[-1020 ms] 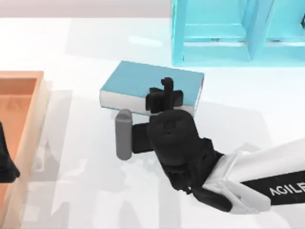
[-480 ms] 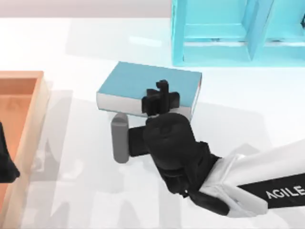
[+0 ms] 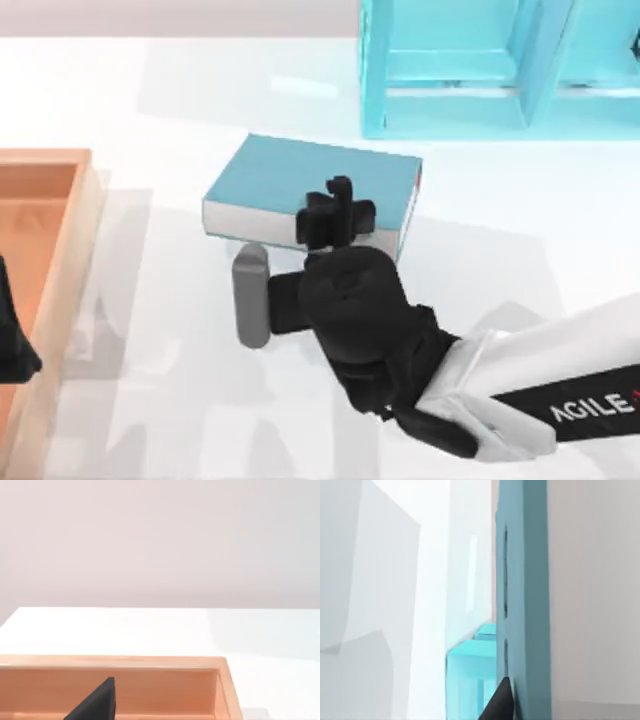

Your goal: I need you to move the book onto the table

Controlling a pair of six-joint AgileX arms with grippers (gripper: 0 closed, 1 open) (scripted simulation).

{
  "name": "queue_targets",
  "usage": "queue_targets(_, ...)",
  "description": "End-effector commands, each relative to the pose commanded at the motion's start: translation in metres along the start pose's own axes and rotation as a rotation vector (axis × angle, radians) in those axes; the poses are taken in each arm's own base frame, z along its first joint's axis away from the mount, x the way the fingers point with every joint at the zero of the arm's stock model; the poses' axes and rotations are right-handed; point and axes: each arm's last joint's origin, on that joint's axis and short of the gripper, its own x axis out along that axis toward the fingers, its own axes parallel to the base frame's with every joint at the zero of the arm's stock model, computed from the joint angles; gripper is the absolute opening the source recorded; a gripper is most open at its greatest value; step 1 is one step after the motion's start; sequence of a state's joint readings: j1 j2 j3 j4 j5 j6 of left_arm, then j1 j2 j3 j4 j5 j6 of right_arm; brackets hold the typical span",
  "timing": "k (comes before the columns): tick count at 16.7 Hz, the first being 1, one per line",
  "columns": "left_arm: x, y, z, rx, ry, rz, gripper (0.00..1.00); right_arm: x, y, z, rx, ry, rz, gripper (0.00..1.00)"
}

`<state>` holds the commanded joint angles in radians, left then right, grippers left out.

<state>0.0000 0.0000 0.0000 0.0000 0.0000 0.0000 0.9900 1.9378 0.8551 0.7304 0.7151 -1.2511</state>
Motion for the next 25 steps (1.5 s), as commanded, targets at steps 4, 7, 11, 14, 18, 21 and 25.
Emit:
queue_targets(4,0.0,0.0,0.0,0.0,0.0,0.0,1.0,0.005,0.02,-0.002,-0.001,-0.001,0.002,0.0)
queue_targets(7,0.0,0.0,0.0,0.0,0.0,0.0,1.0,0.005,0.021,-0.002,0.0,0.0,0.001,0.0)
queue_targets(11,0.0,0.0,0.0,0.0,0.0,0.0,1.0,0.005,0.021,-0.002,0.0,0.0,0.001,0.23)
queue_targets(14,0.0,0.0,0.0,0.0,0.0,0.0,1.0,0.005,0.021,-0.002,0.0,0.0,0.001,0.45)
queue_targets(18,0.0,0.0,0.0,0.0,0.0,0.0,1.0,0.005,0.021,-0.002,0.0,0.0,0.001,0.75)
queue_targets(21,0.0,0.0,0.0,0.0,0.0,0.0,1.0,0.005,0.021,-0.002,0.0,0.0,0.001,0.98)
queue_targets(25,0.0,0.0,0.0,0.0,0.0,0.0,1.0,0.005,0.021,-0.002,0.0,0.0,0.001,1.0)
